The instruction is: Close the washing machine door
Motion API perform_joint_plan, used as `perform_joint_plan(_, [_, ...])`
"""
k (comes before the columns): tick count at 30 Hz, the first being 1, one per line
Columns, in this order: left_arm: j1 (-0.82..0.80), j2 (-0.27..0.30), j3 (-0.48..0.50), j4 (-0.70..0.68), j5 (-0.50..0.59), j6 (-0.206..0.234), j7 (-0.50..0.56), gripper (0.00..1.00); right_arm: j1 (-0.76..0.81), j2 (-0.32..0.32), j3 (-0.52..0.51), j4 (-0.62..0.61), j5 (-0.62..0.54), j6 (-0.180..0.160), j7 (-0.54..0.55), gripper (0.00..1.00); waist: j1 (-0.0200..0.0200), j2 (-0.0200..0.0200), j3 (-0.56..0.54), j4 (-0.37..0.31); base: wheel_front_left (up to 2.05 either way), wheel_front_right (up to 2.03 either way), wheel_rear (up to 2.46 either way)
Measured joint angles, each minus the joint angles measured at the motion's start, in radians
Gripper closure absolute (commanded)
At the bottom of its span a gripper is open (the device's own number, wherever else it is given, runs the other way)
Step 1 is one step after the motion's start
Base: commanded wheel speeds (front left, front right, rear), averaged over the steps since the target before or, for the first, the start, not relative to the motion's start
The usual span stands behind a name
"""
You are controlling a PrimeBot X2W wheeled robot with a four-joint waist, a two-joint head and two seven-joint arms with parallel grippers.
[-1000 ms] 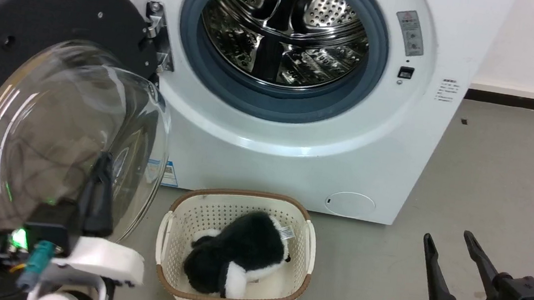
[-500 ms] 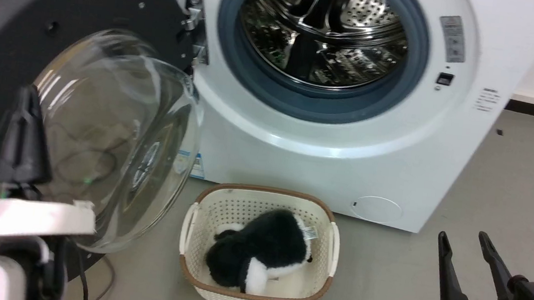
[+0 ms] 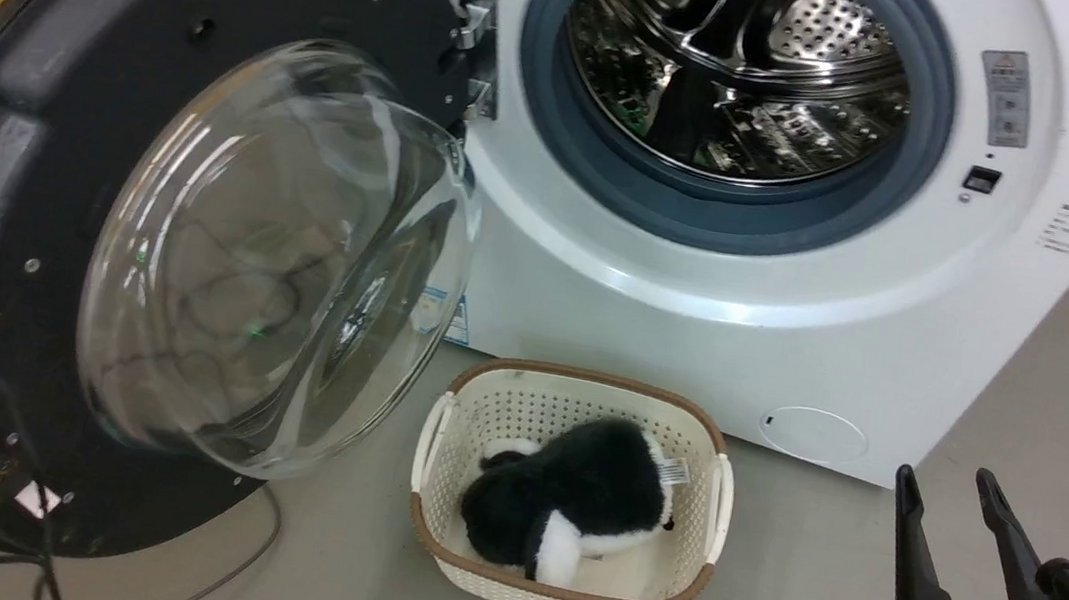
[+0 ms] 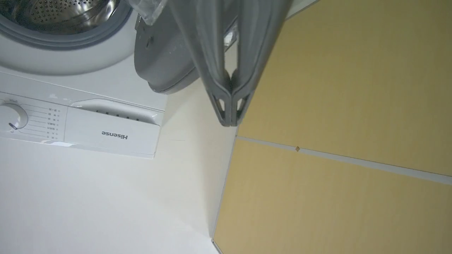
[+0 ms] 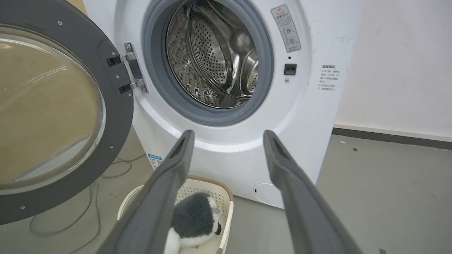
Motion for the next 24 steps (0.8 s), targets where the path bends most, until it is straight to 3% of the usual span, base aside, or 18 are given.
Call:
perform_joint_plan(7, [-0.042,0.031,0.096,0.118,-0.139,0.009,0.048,1.00,0.000,0.000,-0.007,0.016,0.016,0.000,-0.014,0.00,0.0000,0.0000,0.007,0.032,0.00,0.00,0.00])
perform_joint_plan(16, [-0.065,0.034,0.215,0.312,-0.373,0.024,0.192,1.00,-0.002,0.000,-0.014,0.030,0.033,0.000,-0.032,0.00,0.0000,0.0000,0.014,0.066,0.00,0.00,0.00])
perform_joint_plan(20, [-0.062,0.026,0.245,0.362,-0.473,-0.003,0.277,1.00,-0.002,0.000,-0.013,0.035,0.042,0.000,-0.041,0.00,0.0000,0.0000,0.013,0.078,0.00,0.00,0.00])
perform_joint_plan(24, [-0.027,0.013,0.243,0.385,-0.533,-0.060,0.364,1.00,-0.002,0.000,-0.014,0.040,0.057,0.000,-0.049,0.00,0.0000,-0.0001,0.016,0.093,0.00,0.00,0.00])
